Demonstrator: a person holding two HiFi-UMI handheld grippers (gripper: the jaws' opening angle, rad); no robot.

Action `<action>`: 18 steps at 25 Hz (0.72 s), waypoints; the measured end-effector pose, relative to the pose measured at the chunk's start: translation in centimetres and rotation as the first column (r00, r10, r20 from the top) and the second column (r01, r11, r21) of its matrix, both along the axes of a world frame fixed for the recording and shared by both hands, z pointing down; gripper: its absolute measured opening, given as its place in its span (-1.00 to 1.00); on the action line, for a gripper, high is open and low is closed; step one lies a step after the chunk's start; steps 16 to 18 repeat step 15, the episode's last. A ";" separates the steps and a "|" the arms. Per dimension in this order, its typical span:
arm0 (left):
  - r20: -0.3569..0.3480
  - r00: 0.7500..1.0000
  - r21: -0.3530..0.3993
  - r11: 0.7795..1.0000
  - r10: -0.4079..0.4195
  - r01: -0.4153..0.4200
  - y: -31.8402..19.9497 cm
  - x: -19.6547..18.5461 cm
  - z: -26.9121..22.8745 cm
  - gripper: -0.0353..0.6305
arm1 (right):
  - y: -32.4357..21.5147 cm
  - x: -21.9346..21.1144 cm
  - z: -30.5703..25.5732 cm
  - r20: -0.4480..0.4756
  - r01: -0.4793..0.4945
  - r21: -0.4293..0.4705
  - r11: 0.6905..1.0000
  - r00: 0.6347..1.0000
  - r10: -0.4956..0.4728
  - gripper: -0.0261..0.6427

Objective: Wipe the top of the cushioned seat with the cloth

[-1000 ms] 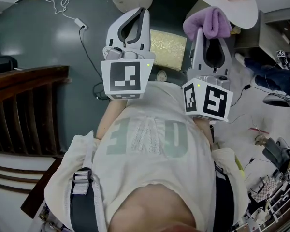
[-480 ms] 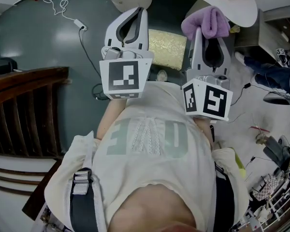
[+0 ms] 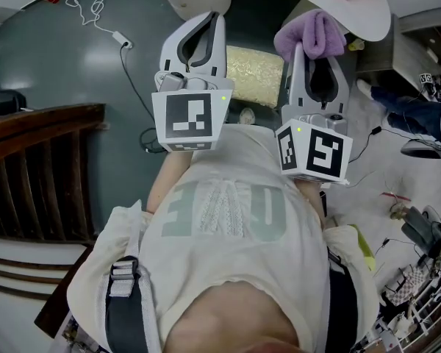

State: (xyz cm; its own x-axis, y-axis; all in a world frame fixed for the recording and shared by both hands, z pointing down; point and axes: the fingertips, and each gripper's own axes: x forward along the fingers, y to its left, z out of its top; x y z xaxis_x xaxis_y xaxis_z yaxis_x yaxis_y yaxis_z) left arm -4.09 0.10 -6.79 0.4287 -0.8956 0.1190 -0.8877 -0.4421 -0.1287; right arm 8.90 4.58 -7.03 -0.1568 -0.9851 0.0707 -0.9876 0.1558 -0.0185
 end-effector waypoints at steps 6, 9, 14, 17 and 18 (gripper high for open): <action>0.001 1.000 0.000 1.000 -0.010 0.010 0.2 -0.4 0.4 -0.88 | 0.1 -0.4 0.4 -0.001 0.010 -0.005 1.000 1.000 -0.010 -0.66; -0.001 1.000 0.001 1.000 -0.016 0.016 0.4 -0.7 0.5 -0.88 | 0.2 -0.6 0.5 0.004 0.015 -0.006 1.000 1.000 -0.015 -0.66; -0.001 1.000 0.006 1.000 -0.026 0.026 0.3 -1.2 0.4 -0.88 | 0.0 -1.0 0.4 0.004 0.028 -0.003 1.000 1.000 -0.027 -0.66; -0.001 1.000 0.006 1.000 -0.027 0.027 0.3 -1.3 0.3 -0.88 | -0.1 -1.1 0.4 0.004 0.030 -0.002 1.000 1.000 -0.030 -0.66; -0.001 1.000 0.006 1.000 -0.027 0.027 0.3 -1.3 0.3 -0.88 | -0.1 -1.1 0.4 0.004 0.030 -0.002 1.000 1.000 -0.030 -0.66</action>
